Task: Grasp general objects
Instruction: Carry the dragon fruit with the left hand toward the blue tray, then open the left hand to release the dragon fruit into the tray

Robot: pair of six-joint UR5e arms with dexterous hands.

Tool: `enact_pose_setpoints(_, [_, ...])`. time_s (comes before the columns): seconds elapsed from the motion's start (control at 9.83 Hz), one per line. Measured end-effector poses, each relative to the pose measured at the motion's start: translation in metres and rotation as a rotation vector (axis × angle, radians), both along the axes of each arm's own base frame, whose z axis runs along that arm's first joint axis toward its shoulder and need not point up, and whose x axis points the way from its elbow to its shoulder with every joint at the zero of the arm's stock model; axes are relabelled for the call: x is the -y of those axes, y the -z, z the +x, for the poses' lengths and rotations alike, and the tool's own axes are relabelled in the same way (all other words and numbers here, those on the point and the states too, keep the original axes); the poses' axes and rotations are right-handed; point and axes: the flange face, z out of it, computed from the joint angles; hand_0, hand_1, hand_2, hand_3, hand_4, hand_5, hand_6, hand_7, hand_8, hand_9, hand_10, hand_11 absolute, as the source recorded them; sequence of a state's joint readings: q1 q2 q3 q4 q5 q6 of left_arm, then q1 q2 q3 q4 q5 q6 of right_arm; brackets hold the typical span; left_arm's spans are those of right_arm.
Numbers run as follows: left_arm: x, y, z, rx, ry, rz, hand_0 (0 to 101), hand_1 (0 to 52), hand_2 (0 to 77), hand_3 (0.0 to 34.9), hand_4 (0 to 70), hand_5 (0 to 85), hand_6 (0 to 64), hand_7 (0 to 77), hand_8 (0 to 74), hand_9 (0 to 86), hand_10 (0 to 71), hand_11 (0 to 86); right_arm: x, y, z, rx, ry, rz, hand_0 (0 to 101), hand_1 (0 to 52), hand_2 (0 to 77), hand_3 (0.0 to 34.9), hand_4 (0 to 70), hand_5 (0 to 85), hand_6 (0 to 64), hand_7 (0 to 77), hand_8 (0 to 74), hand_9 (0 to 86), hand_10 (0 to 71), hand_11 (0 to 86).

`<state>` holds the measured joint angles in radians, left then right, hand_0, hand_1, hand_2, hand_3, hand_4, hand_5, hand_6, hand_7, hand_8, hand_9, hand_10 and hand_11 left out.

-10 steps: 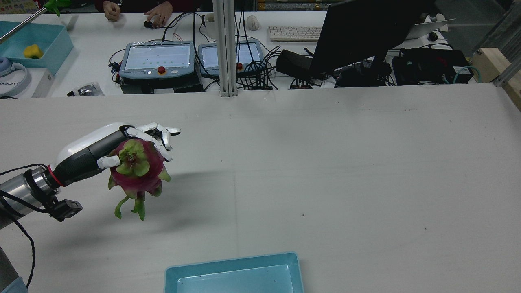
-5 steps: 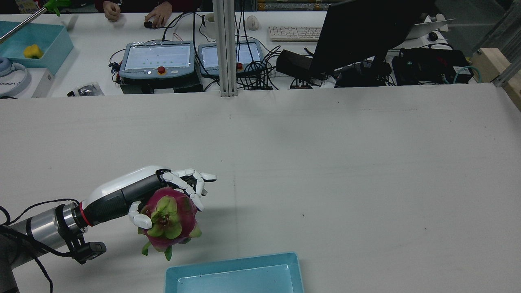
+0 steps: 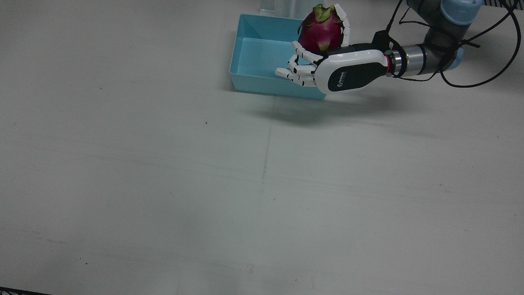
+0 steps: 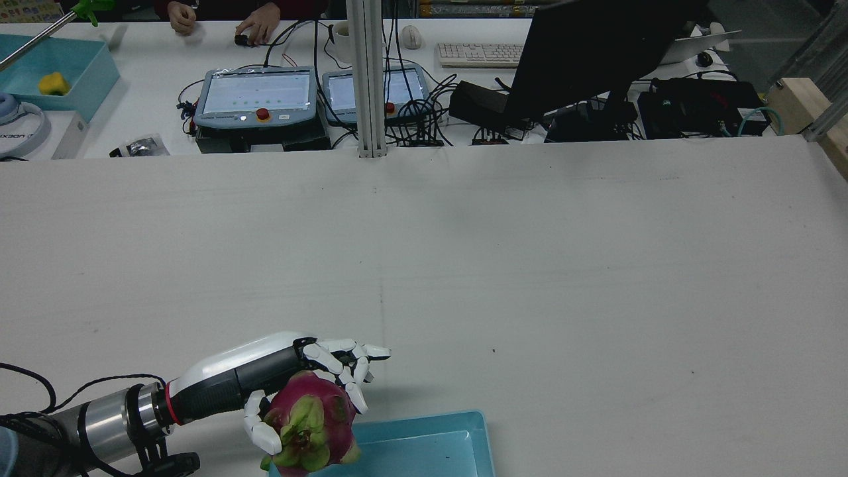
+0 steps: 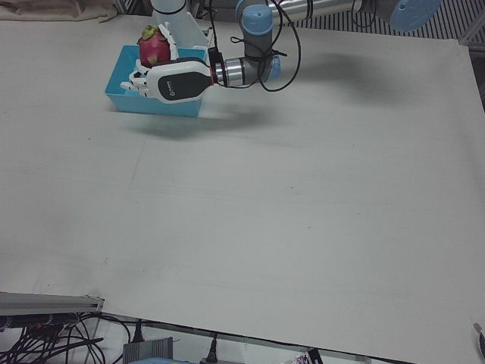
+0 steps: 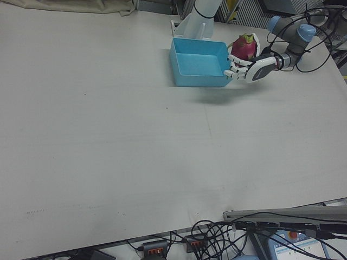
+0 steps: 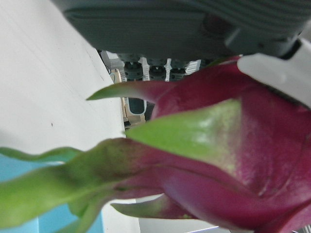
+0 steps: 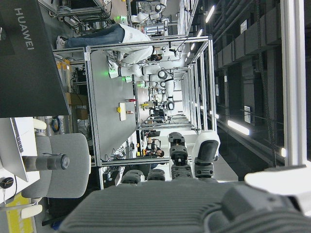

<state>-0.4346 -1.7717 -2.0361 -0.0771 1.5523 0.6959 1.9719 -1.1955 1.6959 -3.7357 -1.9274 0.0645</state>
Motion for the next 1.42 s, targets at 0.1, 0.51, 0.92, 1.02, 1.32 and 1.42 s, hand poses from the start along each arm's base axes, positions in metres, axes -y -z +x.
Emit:
enact_pose_setpoints(0.1, [-0.005, 0.003, 0.003, -0.003, -0.008, 0.002, 50, 0.0, 24.5, 0.0, 50.2, 20.7, 18.0, 60.0, 17.5, 12.5, 14.7, 31.1, 0.0, 0.0, 0.0, 0.0, 0.0, 0.0, 0, 6.0, 1.6, 0.0, 0.0, 74.2, 0.0, 0.0, 0.0, 1.1, 0.0, 1.1])
enact_pose_setpoints(0.51, [-0.015, 0.004, 0.008, -0.004, -0.025, 0.003, 50, 0.0, 25.1, 0.0, 50.2, 20.7, 18.5, 60.0, 16.4, 10.9, 14.7, 28.4, 0.0, 0.0, 0.0, 0.0, 0.0, 0.0, 0, 6.0, 1.6, 0.0, 0.0, 74.2, 0.0, 0.0, 0.0, 1.1, 0.0, 1.1])
enact_pose_setpoints(0.92, [-0.016, 0.005, 0.009, -0.006, -0.029, 0.006, 52, 0.0, 25.1, 0.0, 50.2, 20.2, 1.1, 33.8, 1.1, 1.6, 14.7, 1.1, 0.0, 0.0, 0.0, 0.0, 0.0, 0.0, 0, 6.0, 1.6, 0.0, 0.0, 74.2, 0.0, 0.0, 0.0, 1.6, 0.0, 1.1])
enact_pose_setpoints(1.02, [-0.016, 0.005, 0.009, -0.006, -0.03, 0.007, 52, 0.0, 24.5, 0.0, 50.2, 19.6, 1.1, 19.1, 1.1, 1.1, 14.7, 1.1, 0.0, 0.0, 0.0, 0.0, 0.0, 0.0, 0, 6.0, 1.6, 0.0, 0.0, 74.2, 0.0, 0.0, 0.0, 1.6, 0.0, 1.1])
enact_pose_setpoints(1.32, [-0.016, 0.005, 0.009, -0.007, -0.032, 0.008, 49, 0.5, 14.7, 0.2, 32.7, 4.4, 0.5, 4.9, 1.1, 1.1, 14.7, 1.1, 0.0, 0.0, 0.0, 0.0, 0.0, 0.0, 0, 6.0, 1.6, 0.0, 0.0, 74.2, 0.0, 0.0, 0.0, 1.1, 0.0, 1.1])
enact_pose_setpoints(1.42, [-0.016, 0.005, 0.008, -0.007, -0.031, 0.008, 47, 0.5, 1.6, 0.2, 8.7, 2.7, 0.5, 8.7, 1.1, 1.1, 14.7, 1.1, 0.0, 0.0, 0.0, 0.0, 0.0, 0.0, 0, 6.0, 1.6, 0.0, 0.0, 74.2, 0.0, 0.0, 0.0, 1.1, 0.0, 1.1])
